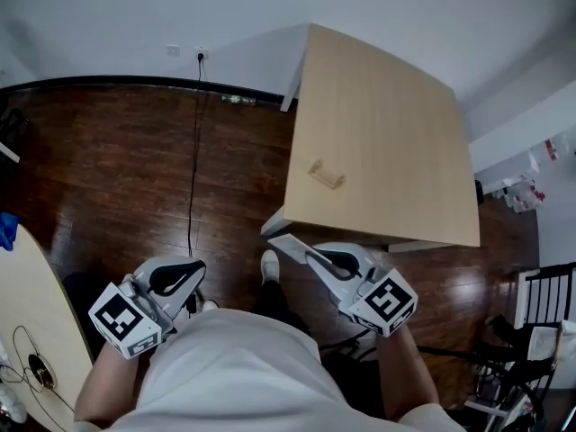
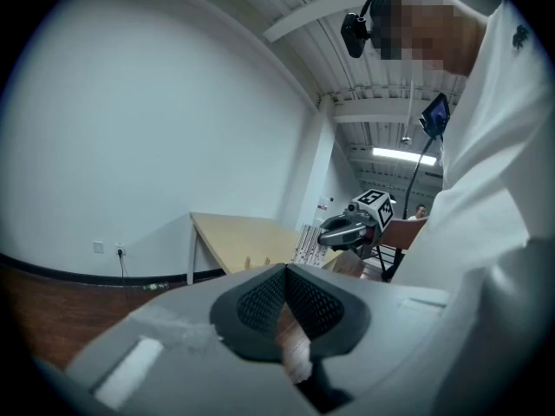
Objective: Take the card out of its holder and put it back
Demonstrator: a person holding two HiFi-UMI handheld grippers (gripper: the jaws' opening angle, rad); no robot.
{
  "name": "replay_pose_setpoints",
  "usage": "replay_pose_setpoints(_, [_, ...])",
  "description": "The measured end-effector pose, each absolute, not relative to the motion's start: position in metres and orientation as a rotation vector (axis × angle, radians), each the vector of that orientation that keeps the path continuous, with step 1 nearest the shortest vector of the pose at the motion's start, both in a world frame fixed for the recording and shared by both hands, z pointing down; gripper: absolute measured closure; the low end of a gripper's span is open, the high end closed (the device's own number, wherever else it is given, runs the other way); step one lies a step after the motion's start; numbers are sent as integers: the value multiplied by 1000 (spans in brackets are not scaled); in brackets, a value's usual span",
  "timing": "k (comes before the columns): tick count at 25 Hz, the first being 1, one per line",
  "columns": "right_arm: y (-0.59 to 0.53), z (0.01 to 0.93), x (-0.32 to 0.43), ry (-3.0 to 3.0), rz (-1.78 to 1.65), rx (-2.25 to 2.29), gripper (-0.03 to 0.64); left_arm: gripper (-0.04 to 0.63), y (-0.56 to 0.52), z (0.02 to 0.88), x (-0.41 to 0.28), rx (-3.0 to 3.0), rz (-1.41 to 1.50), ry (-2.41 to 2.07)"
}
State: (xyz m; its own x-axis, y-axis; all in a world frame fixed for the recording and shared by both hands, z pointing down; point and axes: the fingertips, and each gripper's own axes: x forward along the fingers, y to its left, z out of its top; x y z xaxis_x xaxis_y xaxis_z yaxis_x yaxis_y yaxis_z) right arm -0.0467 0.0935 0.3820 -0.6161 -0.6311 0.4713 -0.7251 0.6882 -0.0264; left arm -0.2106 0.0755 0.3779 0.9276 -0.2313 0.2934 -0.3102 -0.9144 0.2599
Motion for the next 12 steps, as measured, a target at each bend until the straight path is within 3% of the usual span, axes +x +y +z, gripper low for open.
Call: replay_pose_setpoints(12, [39, 381, 26, -2442, 286, 1098, 597, 593, 49, 369, -165, 2772, 339, -386])
